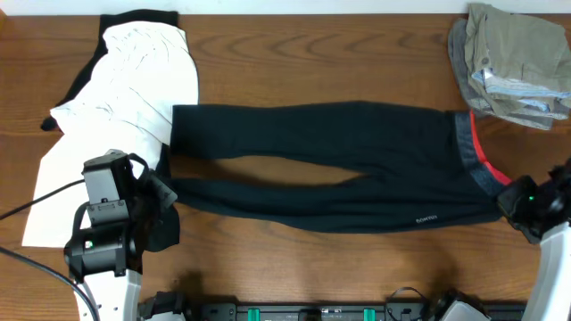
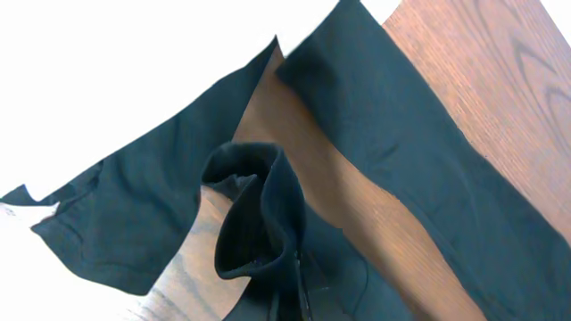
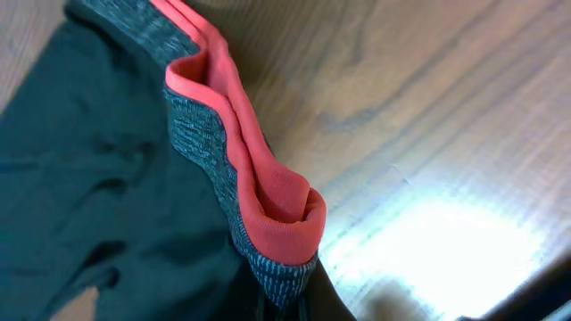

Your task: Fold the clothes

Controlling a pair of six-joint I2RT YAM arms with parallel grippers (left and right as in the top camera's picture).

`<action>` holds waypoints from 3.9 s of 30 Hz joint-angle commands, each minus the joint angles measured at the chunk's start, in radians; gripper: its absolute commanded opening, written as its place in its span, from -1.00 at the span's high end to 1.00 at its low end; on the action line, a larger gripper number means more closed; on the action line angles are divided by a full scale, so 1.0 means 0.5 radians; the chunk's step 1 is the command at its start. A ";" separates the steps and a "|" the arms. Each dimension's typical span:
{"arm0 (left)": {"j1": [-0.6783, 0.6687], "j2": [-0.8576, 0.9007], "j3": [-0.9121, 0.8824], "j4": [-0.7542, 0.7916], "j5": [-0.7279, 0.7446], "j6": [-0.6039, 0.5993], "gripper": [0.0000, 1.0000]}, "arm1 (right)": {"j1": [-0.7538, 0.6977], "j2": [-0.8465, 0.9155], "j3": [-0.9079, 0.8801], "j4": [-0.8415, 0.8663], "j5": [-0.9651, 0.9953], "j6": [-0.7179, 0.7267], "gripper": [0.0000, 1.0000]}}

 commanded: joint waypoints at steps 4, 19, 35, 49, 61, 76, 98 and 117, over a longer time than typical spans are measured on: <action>0.002 -0.030 0.004 0.026 -0.180 0.063 0.88 | -0.108 -0.038 0.063 0.016 0.028 -0.087 0.97; 0.001 0.537 0.002 0.562 -0.272 0.063 0.88 | 0.038 0.370 0.063 0.792 -0.331 -0.080 0.97; 0.001 1.068 0.002 1.344 -0.272 0.064 0.88 | 0.395 0.935 0.063 1.493 -0.299 0.035 0.97; 0.001 1.445 0.002 1.698 -0.272 0.063 0.88 | 0.401 1.278 0.063 1.852 -0.278 0.065 0.86; 0.001 1.450 0.002 1.779 -0.272 0.063 -0.96 | 0.540 1.513 0.063 2.227 -0.277 0.062 0.14; 0.001 1.441 0.016 1.767 -0.069 0.299 -0.96 | 0.462 0.906 0.089 1.868 -0.321 -0.201 -0.66; -0.031 1.527 0.249 1.216 0.090 1.139 -0.97 | 0.532 0.562 0.091 1.283 -0.294 -0.462 -0.62; -0.031 1.738 0.249 1.433 0.039 1.320 -0.99 | 0.563 0.562 0.090 1.262 -0.293 -0.462 -0.53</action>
